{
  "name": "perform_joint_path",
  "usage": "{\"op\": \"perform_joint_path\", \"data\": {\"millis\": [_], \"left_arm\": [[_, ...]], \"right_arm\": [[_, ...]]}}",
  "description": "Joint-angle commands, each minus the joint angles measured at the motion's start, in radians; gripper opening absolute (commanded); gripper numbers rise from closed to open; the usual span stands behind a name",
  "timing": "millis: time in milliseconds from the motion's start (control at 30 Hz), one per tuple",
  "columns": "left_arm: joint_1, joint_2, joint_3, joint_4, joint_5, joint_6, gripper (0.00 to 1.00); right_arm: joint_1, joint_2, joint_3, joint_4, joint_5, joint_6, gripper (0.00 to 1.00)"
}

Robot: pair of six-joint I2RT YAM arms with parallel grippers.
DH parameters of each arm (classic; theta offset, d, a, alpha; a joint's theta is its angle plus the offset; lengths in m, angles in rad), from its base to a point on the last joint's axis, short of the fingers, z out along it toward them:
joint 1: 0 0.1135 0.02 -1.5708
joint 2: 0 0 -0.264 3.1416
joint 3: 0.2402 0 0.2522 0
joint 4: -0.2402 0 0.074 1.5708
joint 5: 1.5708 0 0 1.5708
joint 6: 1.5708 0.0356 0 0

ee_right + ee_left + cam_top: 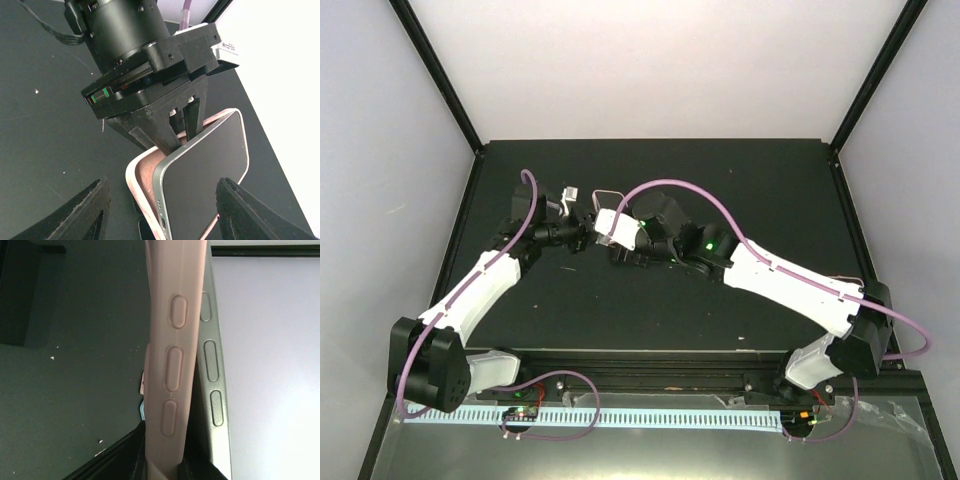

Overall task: Take the phone out of the phone case
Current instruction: Remove the phone case from the phone.

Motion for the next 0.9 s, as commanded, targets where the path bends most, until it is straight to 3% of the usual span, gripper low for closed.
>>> {"op": "perform_joint_path", "data": {"millis": [0, 733, 867], "left_arm": [[0.007, -0.009, 0.006, 0.074, 0.043, -0.026, 0.02], [0.007, -0.009, -0.022, 0.106, 0.07, -0.067, 0.02], [0.005, -0.01, -0.027, 0.119, 0.079, -0.074, 0.02]], "right_arm": [[0.013, 0.022, -0.004, 0.053, 0.09, -0.029, 0.59], [0.016, 0.063, -0.116, 0.227, 0.307, -0.154, 0.54], [0.016, 0.065, -0.129, 0.275, 0.344, -0.178, 0.47]]}}
